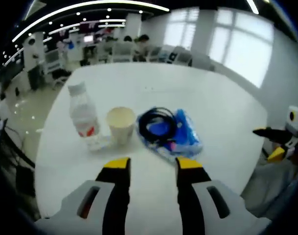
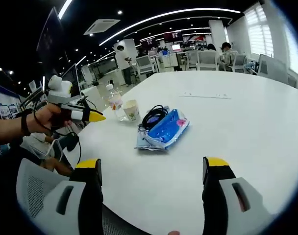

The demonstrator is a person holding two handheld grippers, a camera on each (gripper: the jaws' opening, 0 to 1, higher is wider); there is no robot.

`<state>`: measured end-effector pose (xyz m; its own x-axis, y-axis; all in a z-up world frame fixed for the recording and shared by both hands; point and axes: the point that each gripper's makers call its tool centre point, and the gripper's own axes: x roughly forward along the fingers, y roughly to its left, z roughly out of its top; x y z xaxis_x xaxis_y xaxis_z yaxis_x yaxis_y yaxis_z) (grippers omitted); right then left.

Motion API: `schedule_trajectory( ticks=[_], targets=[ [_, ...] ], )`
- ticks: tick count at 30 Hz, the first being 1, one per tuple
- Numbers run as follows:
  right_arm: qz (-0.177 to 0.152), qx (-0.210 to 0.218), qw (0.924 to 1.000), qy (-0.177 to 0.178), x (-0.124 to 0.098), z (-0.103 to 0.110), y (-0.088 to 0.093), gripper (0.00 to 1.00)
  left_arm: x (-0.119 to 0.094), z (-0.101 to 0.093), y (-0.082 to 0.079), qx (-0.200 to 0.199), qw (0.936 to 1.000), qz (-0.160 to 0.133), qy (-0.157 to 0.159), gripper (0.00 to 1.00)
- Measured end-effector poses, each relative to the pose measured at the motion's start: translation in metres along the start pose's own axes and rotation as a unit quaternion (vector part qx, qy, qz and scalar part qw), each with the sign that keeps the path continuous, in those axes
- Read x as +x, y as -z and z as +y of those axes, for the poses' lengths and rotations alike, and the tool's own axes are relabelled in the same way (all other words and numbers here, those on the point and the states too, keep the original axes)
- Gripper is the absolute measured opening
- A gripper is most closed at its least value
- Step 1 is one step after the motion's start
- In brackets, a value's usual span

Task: Arrange the tabletop items into an orderly group along one side of the table until the central work area is clear of visible clutter.

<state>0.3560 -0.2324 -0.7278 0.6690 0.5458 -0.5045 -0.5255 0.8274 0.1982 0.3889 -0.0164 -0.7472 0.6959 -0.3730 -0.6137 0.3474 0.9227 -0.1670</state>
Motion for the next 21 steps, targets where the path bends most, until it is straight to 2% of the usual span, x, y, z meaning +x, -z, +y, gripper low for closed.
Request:
schedule_trajectory(
  ticks=[2, 6, 12, 21],
  targets=[
    [-0.003, -0.013, 0.9999, -0.010, 0.013, 0.003, -0.016, 0.85, -0.005, -0.006, 0.005, -0.010, 0.9999, -0.002, 0.008, 0.39],
    [0.007, -0.042, 0.9987, -0.027, 0.043, 0.005, -0.037, 0.84, -0.017, -0.016, 0.015, -0.019, 0.9997, -0.001, 0.016, 0.43],
    [0.030, -0.018, 0.9986, -0.038, 0.085, -0.002, -0.048, 0.80, -0.038, -0.030, 0.023, -0.037, 0.9989, -0.004, 0.027, 0.46],
    [0.057, -0.037, 0.9964, -0.050, 0.141, -0.005, -0.059, 0.78, -0.058, -0.053, 0.034, -0.058, 0.9978, -0.012, 0.030, 0.46]
  ],
)
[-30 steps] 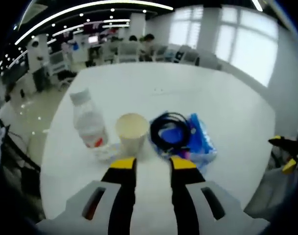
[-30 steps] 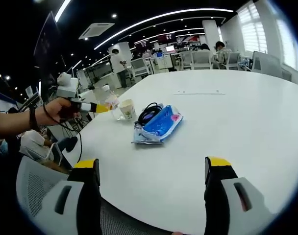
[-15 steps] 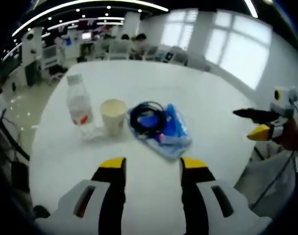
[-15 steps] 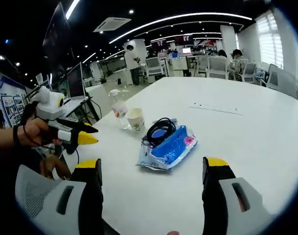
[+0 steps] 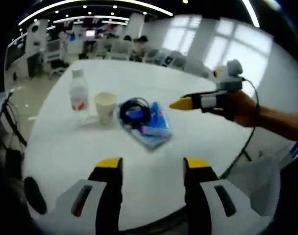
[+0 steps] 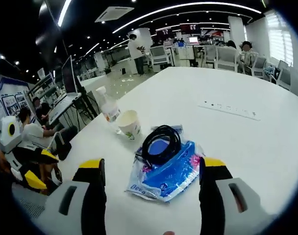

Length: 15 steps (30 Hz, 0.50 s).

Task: Arrange the tabletop items into an orderly group along one side of the table until the central work area is clear of visible clutter.

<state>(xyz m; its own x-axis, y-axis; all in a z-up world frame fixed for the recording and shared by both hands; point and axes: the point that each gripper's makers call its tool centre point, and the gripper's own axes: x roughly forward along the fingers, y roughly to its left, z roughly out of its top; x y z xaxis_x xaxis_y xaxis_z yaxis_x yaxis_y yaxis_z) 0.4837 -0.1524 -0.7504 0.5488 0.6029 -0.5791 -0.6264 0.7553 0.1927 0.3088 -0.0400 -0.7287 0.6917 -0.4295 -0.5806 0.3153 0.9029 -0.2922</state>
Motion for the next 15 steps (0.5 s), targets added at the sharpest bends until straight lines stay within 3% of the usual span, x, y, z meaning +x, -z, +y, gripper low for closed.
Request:
schedule_trajectory(
  ticks=[7, 10, 12, 13, 15],
  targets=[
    [0.025, -0.007, 0.9997, -0.001, 0.036, 0.000, -0.010, 0.76, -0.004, -0.020, 0.021, 0.005, 0.9998, 0.018, 0.007, 0.44],
    [0.030, -0.012, 0.9995, -0.002, 0.056, -0.011, -0.020, 0.75, -0.005, -0.026, 0.022, 0.003, 0.9998, 0.017, 0.009, 0.44],
    [0.036, -0.015, 0.9992, -0.002, 0.057, -0.005, -0.014, 0.75, -0.005, -0.030, 0.022, 0.003, 0.9998, 0.015, 0.010, 0.45],
    [0.038, -0.008, 0.9992, -0.004, 0.067, -0.015, -0.020, 0.75, -0.005, -0.030, 0.022, 0.003, 0.9999, 0.014, 0.008, 0.45],
    [0.036, -0.003, 0.9993, -0.003, 0.073, -0.015, -0.027, 0.75, -0.006, -0.031, 0.021, 0.004, 0.9999, 0.012, 0.007, 0.45]
  ],
)
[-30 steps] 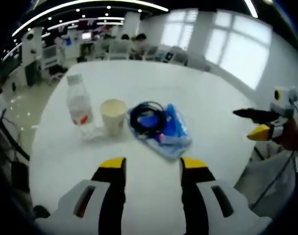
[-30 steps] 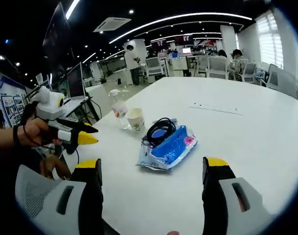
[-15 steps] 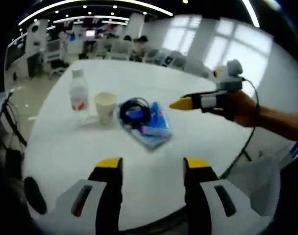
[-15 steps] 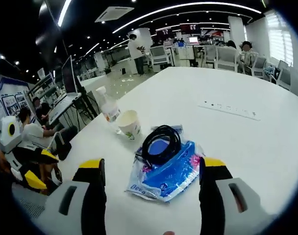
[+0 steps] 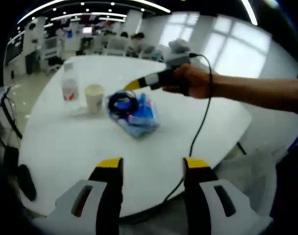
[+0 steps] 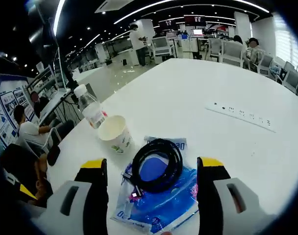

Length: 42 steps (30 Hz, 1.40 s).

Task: Arrange the tabletop items into an orderly group along one side of the table until the central work area is clear of visible clutter.

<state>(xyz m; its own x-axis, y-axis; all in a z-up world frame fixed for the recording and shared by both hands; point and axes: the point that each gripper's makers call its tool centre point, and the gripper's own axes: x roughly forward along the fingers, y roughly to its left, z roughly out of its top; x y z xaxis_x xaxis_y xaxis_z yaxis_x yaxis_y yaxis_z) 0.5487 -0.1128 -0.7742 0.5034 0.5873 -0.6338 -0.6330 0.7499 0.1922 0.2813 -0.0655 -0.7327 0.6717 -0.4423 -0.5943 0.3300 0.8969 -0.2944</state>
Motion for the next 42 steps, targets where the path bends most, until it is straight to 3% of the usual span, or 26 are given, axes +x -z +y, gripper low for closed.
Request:
schedule_trajectory(
  ticks=[9, 18, 23, 27, 30, 31, 33, 36, 38, 42],
  targets=[
    [0.023, -0.006, 0.9997, 0.001, 0.028, -0.005, 0.001, 0.73, -0.009, 0.007, 0.003, -0.010, 0.9998, -0.006, -0.014, 0.45],
    [0.063, -0.010, 0.9979, -0.009, 0.057, -0.012, 0.028, 0.68, -0.016, 0.012, 0.003, -0.015, 0.9995, -0.008, -0.025, 0.45],
    [0.072, -0.014, 0.9973, -0.008, 0.074, -0.022, 0.031, 0.66, -0.015, 0.016, 0.003, -0.013, 0.9995, -0.008, -0.029, 0.45],
    [0.093, -0.036, 0.9950, 0.004, 0.086, -0.031, 0.037, 0.57, -0.014, 0.019, 0.006, -0.014, 0.9993, -0.008, -0.033, 0.44],
    [0.128, -0.112, 0.9847, 0.037, 0.085, -0.043, 0.048, 0.43, -0.014, 0.020, 0.007, -0.016, 0.9993, -0.008, -0.034, 0.44],
    [0.109, -0.103, 0.9885, 0.023, 0.088, -0.035, 0.042, 0.43, -0.014, 0.020, 0.007, -0.016, 0.9992, -0.009, -0.034, 0.43],
    [0.115, -0.094, 0.9885, 0.028, 0.088, -0.036, 0.042, 0.38, -0.014, 0.019, 0.007, -0.019, 0.9993, -0.007, -0.032, 0.43],
    [0.110, -0.127, 0.9839, 0.061, 0.079, -0.046, 0.039, 0.15, -0.013, 0.018, 0.007, -0.019, 0.9993, -0.007, -0.030, 0.42],
    [0.124, -0.115, 0.9846, 0.044, 0.082, -0.044, 0.043, 0.13, -0.013, 0.018, 0.007, -0.021, 0.9993, -0.007, -0.029, 0.42],
    [0.115, -0.102, 0.9873, 0.042, 0.074, -0.043, 0.043, 0.09, -0.013, 0.019, 0.007, -0.025, 0.9992, -0.009, -0.029, 0.42]
  ],
)
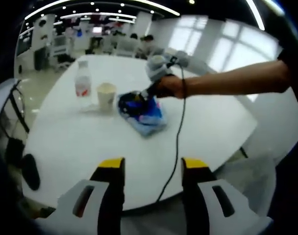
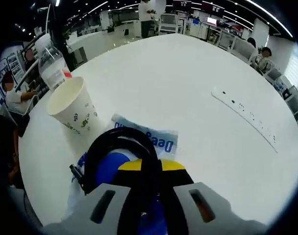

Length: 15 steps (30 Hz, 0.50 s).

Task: Arrange the tabletop items into an orderly group along one side of the table until the central work area is clear of visible clutter.

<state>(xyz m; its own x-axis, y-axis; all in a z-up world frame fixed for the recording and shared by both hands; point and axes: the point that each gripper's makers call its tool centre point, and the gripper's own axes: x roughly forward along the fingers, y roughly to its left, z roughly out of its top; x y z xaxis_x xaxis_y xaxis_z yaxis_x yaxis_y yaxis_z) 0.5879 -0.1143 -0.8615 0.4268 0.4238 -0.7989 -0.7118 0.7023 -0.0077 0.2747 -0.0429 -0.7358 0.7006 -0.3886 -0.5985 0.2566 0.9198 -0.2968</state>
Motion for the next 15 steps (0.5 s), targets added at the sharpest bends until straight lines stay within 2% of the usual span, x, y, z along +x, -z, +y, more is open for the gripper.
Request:
schedule_trajectory(
  ticks=[7, 12, 15],
  targets=[
    [-0.021, 0.004, 0.9998, -0.002, -0.010, 0.001, -0.005, 0.07, -0.001, 0.000, -0.001, -0.002, 1.0000, -0.004, 0.000, 0.42],
    [-0.041, -0.004, 0.9991, -0.013, -0.033, 0.010, -0.022, 0.07, -0.002, -0.002, -0.002, 0.000, 1.0000, -0.006, 0.001, 0.42],
    [-0.048, -0.012, 0.9987, -0.012, -0.032, 0.007, -0.029, 0.07, -0.003, -0.003, -0.002, 0.003, 1.0000, -0.007, 0.001, 0.42]
  ],
)
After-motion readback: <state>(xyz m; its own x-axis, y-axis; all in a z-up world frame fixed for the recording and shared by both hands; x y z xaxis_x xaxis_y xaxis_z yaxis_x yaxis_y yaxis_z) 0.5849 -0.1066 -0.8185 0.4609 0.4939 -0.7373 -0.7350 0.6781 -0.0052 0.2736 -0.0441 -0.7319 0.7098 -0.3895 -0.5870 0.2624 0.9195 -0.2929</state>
